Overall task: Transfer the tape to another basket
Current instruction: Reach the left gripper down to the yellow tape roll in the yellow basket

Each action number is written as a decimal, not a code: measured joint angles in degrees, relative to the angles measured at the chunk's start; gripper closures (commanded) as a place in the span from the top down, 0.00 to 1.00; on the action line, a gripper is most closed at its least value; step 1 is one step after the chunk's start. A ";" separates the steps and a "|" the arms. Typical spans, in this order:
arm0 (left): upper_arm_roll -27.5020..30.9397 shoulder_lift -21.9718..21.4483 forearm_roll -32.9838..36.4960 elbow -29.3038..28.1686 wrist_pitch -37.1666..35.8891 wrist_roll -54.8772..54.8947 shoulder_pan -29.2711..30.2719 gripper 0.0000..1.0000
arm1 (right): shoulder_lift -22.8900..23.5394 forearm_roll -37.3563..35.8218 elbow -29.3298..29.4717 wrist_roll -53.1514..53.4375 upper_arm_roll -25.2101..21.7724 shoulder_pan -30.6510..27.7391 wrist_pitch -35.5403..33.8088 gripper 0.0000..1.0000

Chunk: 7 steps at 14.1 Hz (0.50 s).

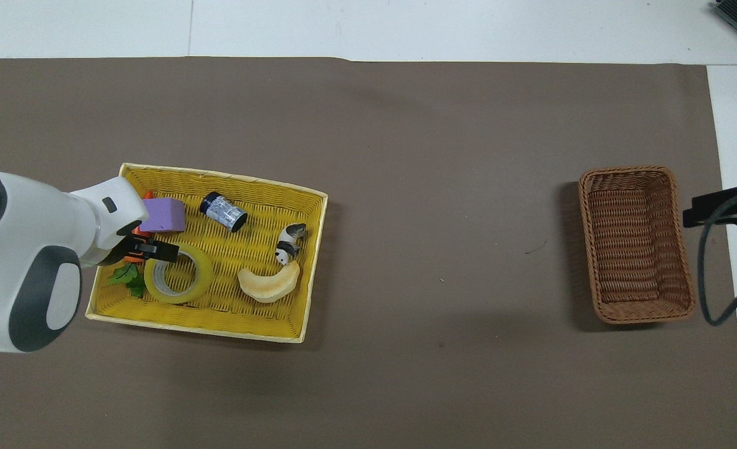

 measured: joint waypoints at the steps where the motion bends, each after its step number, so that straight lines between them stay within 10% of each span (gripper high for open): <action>1: 0.00 0.00 0.00 -2.29 2.31 0.00 -0.37 1.00 | -0.05 0.00 -0.04 0.00 0.00 0.00 0.00 1.00; 7: 0.50 -0.08 0.01 -8.15 6.78 5.43 -0.29 1.00 | -0.22 0.00 -0.22 0.01 0.00 0.00 0.00 1.00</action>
